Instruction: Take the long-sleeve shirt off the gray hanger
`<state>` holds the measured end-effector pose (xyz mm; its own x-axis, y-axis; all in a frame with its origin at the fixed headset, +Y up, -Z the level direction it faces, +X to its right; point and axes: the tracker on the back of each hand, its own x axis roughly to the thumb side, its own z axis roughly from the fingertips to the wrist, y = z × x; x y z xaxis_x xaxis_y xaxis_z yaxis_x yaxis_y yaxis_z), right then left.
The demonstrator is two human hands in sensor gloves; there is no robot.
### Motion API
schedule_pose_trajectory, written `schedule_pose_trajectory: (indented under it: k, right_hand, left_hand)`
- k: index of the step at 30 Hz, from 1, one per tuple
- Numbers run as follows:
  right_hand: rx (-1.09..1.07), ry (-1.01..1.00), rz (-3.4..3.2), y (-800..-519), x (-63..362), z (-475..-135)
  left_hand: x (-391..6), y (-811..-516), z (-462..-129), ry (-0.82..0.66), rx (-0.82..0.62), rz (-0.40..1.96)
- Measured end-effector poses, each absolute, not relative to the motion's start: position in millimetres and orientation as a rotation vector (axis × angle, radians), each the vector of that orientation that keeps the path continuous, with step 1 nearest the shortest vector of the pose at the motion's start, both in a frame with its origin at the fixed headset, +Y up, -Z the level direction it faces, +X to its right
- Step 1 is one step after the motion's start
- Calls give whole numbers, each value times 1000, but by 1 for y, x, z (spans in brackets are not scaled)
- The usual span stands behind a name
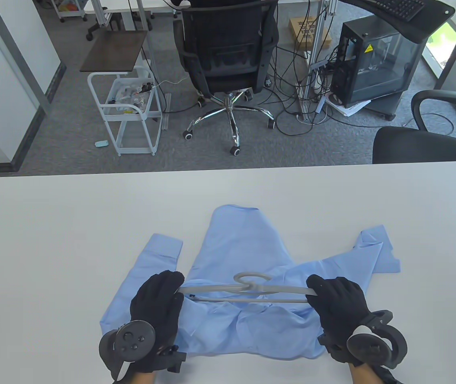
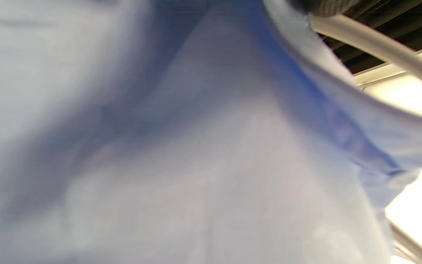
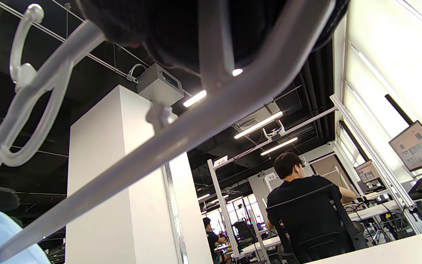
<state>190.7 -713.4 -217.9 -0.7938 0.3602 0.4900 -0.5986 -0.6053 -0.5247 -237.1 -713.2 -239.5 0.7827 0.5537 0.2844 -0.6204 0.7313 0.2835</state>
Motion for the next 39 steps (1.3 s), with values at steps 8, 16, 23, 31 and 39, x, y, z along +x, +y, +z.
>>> schedule_pose_trajectory:
  k: [8, 16, 23, 31, 39]
  right_hand:
    - [447, -957, 2331, -714, 195, -217]
    - [419, -939, 2327, -719, 199, -221]
    - [405, -935, 2348, -718, 200, -221]
    - [407, -928, 2340, -717, 202, -221]
    - [377, -893, 2360, -719, 203, -223]
  left_hand:
    - [-241, -712, -238, -189, 396, 700]
    - [-243, -707, -235, -203, 458, 703]
    - [-242, -708, -236, -186, 459, 687]
    - [-249, -705, -235, -200, 487, 660]
    - [-249, -705, -235, -155, 518, 637]
